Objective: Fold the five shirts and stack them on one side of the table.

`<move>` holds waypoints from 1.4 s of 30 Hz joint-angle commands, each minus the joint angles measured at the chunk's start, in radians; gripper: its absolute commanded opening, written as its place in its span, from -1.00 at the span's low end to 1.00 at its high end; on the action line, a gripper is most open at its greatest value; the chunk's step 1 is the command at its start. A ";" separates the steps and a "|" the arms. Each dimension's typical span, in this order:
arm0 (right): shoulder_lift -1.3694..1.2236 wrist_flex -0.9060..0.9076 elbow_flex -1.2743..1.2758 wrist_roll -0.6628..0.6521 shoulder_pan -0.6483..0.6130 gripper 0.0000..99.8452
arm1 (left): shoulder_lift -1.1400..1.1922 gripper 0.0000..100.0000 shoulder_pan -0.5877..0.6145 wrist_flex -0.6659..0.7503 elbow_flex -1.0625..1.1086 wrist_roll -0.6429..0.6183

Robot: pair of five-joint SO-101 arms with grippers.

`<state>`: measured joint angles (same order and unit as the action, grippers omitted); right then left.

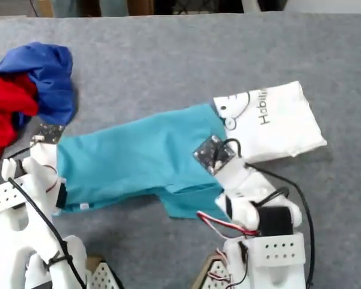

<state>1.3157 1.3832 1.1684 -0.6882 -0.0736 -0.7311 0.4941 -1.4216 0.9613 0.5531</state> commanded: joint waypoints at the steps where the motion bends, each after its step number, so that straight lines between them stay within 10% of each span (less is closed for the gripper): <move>1: 0.007 0.040 0.002 -0.075 0.008 -0.97 | 0.002 -0.94 -0.016 0.031 0.018 0.006; 16: 0.013 0.172 -0.084 -0.230 -0.011 -0.45 | 0.002 -0.64 0.031 0.017 0.004 -0.038; 28: -0.268 -0.025 -0.375 0.066 -0.011 -0.92 | 0.009 -0.93 0.082 -0.247 -0.576 -0.173; 42: -1.308 -0.175 -1.064 0.384 -0.170 -0.97 | 0.609 -0.94 -0.061 0.354 -0.568 -0.428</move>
<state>0.1788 1.2313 0.2723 -0.3353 -0.2302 -0.2094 0.4404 -1.1623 0.4242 0.1404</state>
